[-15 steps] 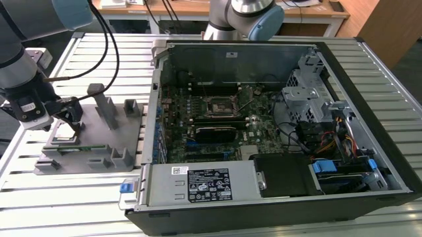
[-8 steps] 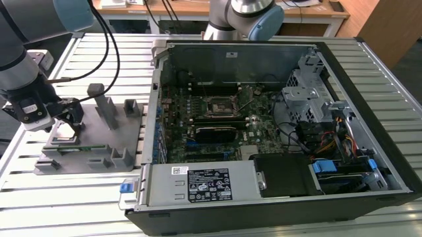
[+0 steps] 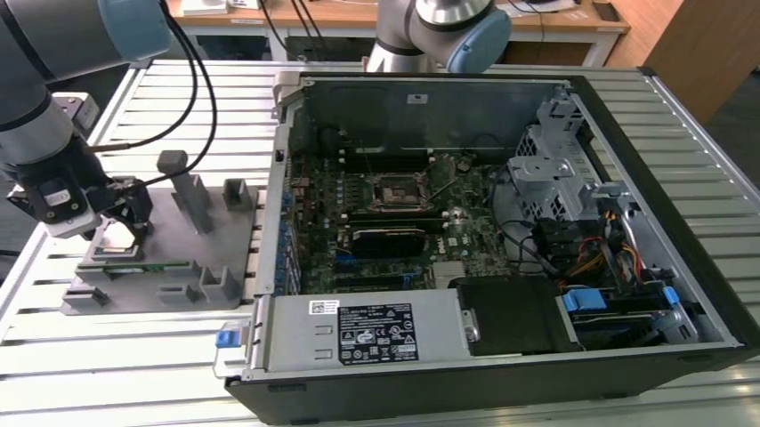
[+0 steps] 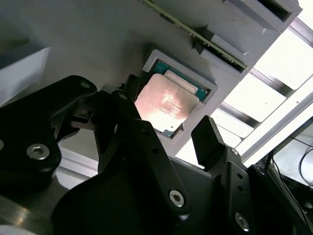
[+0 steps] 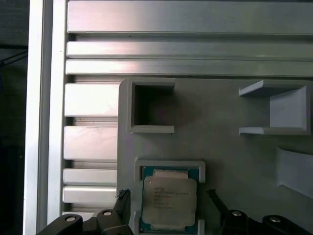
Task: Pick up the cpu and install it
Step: 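Pick up the cpu and move it towards the insertion slot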
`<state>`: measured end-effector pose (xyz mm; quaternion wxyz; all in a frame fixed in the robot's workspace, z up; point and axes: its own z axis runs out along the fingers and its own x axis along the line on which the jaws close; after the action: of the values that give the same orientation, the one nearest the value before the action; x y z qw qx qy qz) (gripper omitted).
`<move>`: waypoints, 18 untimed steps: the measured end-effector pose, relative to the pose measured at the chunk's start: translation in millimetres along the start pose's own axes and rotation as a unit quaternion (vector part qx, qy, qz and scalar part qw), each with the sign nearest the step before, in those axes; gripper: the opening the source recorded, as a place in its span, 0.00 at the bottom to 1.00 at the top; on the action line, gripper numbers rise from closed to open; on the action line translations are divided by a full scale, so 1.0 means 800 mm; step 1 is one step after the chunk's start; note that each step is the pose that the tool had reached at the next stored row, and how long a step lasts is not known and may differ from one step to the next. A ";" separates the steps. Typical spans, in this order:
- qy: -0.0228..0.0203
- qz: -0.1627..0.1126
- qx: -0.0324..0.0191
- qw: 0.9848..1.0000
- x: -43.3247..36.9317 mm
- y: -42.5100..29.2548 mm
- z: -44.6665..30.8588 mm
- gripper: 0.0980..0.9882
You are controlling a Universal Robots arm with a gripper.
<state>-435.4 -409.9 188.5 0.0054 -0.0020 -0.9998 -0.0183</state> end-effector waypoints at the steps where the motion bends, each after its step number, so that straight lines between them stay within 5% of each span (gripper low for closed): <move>1: 0.000 0.000 0.001 1.000 0.000 0.0002 0.0007 0.68; 7: 0.000 0.000 0.002 1.000 0.000 0.0010 0.0037 0.68; 10: 0.000 0.000 0.002 1.000 0.000 0.0011 0.0042 0.52; 18: 0.000 -0.001 0.002 1.000 -0.001 0.0013 0.0042 0.48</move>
<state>-434.9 -408.8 185.1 0.0054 -0.0009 -0.9999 -0.0160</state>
